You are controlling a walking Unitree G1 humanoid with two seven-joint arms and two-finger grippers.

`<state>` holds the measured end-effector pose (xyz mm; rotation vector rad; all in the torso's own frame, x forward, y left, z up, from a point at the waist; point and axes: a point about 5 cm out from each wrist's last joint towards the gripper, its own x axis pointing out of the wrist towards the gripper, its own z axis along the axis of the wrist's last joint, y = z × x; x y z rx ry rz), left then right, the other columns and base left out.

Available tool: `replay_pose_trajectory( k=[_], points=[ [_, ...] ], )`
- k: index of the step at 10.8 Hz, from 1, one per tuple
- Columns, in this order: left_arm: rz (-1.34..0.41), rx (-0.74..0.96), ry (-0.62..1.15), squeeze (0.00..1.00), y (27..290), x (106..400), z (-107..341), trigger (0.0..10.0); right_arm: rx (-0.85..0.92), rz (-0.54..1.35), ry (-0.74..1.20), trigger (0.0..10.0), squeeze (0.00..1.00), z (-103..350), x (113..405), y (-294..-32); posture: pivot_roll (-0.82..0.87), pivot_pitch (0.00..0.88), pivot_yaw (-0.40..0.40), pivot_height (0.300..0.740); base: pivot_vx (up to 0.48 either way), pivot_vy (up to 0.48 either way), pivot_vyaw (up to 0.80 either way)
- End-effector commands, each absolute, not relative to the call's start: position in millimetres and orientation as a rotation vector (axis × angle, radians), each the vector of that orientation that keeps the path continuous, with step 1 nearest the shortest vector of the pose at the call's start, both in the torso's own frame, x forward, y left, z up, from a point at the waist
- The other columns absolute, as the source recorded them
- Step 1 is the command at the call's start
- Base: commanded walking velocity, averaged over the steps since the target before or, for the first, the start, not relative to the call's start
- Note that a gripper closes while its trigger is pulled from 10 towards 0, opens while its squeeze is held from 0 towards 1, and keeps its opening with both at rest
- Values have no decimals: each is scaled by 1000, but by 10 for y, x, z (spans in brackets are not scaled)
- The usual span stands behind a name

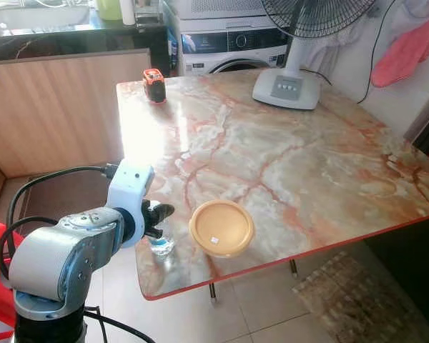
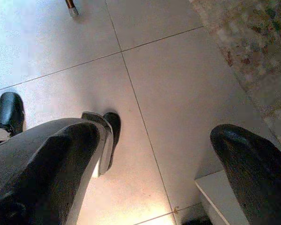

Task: Restocking fridge

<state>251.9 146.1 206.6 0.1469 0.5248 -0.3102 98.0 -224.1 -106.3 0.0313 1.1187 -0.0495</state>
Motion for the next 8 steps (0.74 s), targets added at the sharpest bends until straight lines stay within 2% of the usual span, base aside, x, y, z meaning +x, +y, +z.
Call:
replay_pose_trajectory(
  k=[1, 4, 5, 6, 8],
  points=[
    [-258, 180, 513, 0, 1521, 2553, 2079, 0, 24, -55, 1120, 10000, 0, -1057, 977, -2274, 149, 0, -56, 740, 0, 0, 0],
    [-204, 191, 337, 0, 1538, 2664, 2247, 0, 25, -53, 1120, 10000, 0, -1057, 981, -2269, 150, 0, -55, 740, 0, 0, 0],
    [-164, 208, 226, 0, 1559, 2718, 2347, 0, 26, -53, 1119, 10000, 0, -1057, 982, -2267, 150, 0, -54, 740, 0, 0, 0],
    [-125, 248, 135, 0, 1603, 2755, 2391, 10000, 27, -52, 1119, 10000, 0, -1057, 984, -2265, 150, 0, -54, 740, 0, 0, 0],
    [-67, 323, -38, 0, 1613, 2748, 2259, 10000, 34, -54, 1117, 10000, 0, -1057, 985, -2261, 146, 0, -52, 740, 0, 0, 0]
  ],
)
